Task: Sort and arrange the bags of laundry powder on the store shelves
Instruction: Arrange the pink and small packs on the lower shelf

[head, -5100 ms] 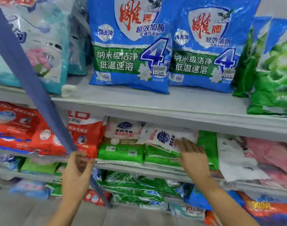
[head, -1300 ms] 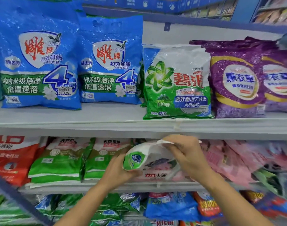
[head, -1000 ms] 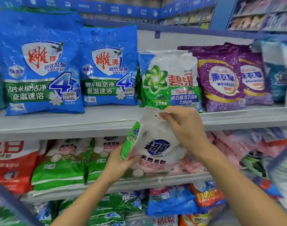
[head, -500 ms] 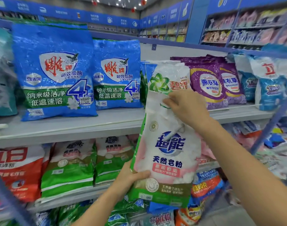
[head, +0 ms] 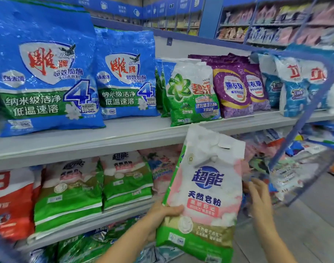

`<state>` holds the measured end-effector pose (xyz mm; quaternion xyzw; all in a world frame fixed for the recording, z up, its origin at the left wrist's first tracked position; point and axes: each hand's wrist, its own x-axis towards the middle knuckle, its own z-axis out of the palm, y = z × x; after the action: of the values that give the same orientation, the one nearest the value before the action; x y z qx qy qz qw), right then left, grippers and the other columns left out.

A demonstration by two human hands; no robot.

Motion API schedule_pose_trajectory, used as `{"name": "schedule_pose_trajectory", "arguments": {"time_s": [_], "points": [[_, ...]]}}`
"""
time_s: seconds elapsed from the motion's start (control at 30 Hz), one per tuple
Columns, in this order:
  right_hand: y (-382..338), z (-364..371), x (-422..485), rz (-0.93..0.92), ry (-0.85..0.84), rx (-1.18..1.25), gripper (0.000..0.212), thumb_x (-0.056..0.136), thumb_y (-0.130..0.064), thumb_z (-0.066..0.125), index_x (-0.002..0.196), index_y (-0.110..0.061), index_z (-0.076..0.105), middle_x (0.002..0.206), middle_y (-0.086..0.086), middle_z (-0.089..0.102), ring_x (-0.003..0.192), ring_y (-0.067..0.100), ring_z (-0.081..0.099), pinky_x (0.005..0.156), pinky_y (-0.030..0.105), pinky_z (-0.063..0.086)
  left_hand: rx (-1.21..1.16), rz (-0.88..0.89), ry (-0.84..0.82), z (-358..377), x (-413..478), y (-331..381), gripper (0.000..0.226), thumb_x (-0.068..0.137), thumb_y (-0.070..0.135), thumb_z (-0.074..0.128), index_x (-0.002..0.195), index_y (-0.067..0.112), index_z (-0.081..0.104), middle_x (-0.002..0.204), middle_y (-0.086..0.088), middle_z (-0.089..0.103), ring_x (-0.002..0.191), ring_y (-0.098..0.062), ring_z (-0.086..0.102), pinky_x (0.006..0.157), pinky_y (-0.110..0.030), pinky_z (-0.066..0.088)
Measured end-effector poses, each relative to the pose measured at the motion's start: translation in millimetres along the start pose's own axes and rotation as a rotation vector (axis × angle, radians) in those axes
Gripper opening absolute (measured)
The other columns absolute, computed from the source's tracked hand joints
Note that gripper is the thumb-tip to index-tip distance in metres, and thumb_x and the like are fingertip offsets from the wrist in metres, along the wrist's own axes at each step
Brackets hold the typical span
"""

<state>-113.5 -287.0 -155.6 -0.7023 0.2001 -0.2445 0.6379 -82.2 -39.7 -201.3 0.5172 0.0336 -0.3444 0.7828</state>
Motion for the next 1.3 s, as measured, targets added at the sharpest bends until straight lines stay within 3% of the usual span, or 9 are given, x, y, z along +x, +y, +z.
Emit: {"name": "schedule_pose_trajectory", "arguments": {"time_s": [0.13,0.43,0.57,0.73,0.83,0.97,1.1,1.23,1.3], "points": [[43.6,17.6,-26.1,0.653,-0.190,0.387,0.045,0.100,-0.043,0.028,0.110,-0.013,0.060,0.075,0.005,0.074,0.071,0.026,0.070,0.058,0.032,0.056,-0.033,-0.096,0.013,-0.9,4.7,-12.2,0.060,0.058,0.003,0.081,0.115,-0.003,0.061,0.104,-0.026,0.070,0.080,-0.035,0.071,0.074,-0.045,0.059],[65.4,87.0,-7.1,0.744,-0.491,0.493,0.068,0.078,-0.066,0.044,0.121,-0.016,0.062,0.118,0.014,0.066,0.106,0.034,0.064,0.085,0.048,0.051,-0.131,-0.155,0.146,-42.5,17.9,10.9,0.027,0.063,0.016,0.074,0.084,-0.001,0.072,0.086,-0.022,0.072,0.066,-0.031,0.071,0.060,-0.040,0.060],[51.1,133.1,12.7,0.698,-0.646,0.367,0.066,0.077,-0.053,0.056,0.128,-0.010,0.056,0.116,0.017,0.066,0.102,0.032,0.066,0.072,0.040,0.057,-0.170,-0.064,0.290,-72.0,17.8,39.6,0.024,0.067,0.027,0.071,0.071,0.005,0.078,0.084,-0.022,0.073,0.064,-0.032,0.071,0.060,-0.042,0.060],[34.5,198.9,24.8,0.576,-0.779,0.191,0.062,0.059,-0.034,0.076,0.110,-0.004,0.057,0.087,0.010,0.074,0.074,0.022,0.071,0.060,0.028,0.055,-0.189,0.019,0.485,-104.3,6.5,73.2,0.029,0.079,0.027,0.067,0.095,0.003,0.068,0.073,-0.019,0.072,0.054,-0.028,0.069,0.046,-0.034,0.057],[33.9,233.5,32.8,0.509,-0.832,0.291,0.056,0.059,-0.025,0.078,0.108,-0.017,0.054,0.094,0.001,0.074,0.083,0.016,0.071,0.067,0.028,0.057,-0.089,0.178,0.621,-119.1,0.7,91.1,0.057,0.081,0.025,0.069,0.134,0.014,0.049,0.102,-0.012,0.069,0.086,-0.027,0.067,0.072,-0.037,0.059],[51.7,253.9,34.5,0.293,-0.897,-0.025,0.072,0.081,-0.014,0.072,0.143,-0.014,0.035,0.133,0.005,0.053,0.113,0.016,0.057,0.085,0.013,0.048,0.572,0.202,0.805,-123.4,-6.8,87.4,0.056,0.091,0.028,0.062,0.140,0.013,0.039,0.135,-0.004,0.049,0.132,-0.027,0.041,0.112,-0.038,0.032],[69.4,259.1,29.0,0.087,-0.881,-0.297,0.069,0.089,-0.016,0.064,0.147,-0.015,0.026,0.127,-0.001,0.048,0.119,0.016,0.048,0.094,0.014,0.035,0.679,0.241,0.786,-121.1,-6.9,68.0,0.065,0.095,0.029,0.055,0.151,0.024,0.021,0.153,-0.005,0.030,0.140,-0.026,0.031,0.108,-0.032,0.029],[60.0,273.8,33.0,-0.040,-0.816,-0.343,0.035,0.093,-0.022,0.056,0.126,-0.014,0.046,0.111,-0.004,0.053,0.117,0.021,0.051,0.084,0.008,0.038,0.762,0.317,0.865,-131.5,4.9,81.3,0.045,0.097,0.019,0.053,0.139,0.007,0.045,0.126,-0.012,0.056,0.109,-0.022,0.056,0.087,-0.023,0.040],[59.6,276.6,34.2,-0.144,-0.809,-0.417,0.034,0.096,-0.025,0.052,0.127,-0.011,0.047,0.123,0.003,0.054,0.121,0.025,0.049,0.089,0.017,0.038,0.882,0.334,0.866,-138.8,7.6,80.7,0.041,0.098,0.015,0.051,0.137,0.007,0.047,0.135,-0.013,0.053,0.119,-0.027,0.053,0.091,-0.022,0.035]]}}
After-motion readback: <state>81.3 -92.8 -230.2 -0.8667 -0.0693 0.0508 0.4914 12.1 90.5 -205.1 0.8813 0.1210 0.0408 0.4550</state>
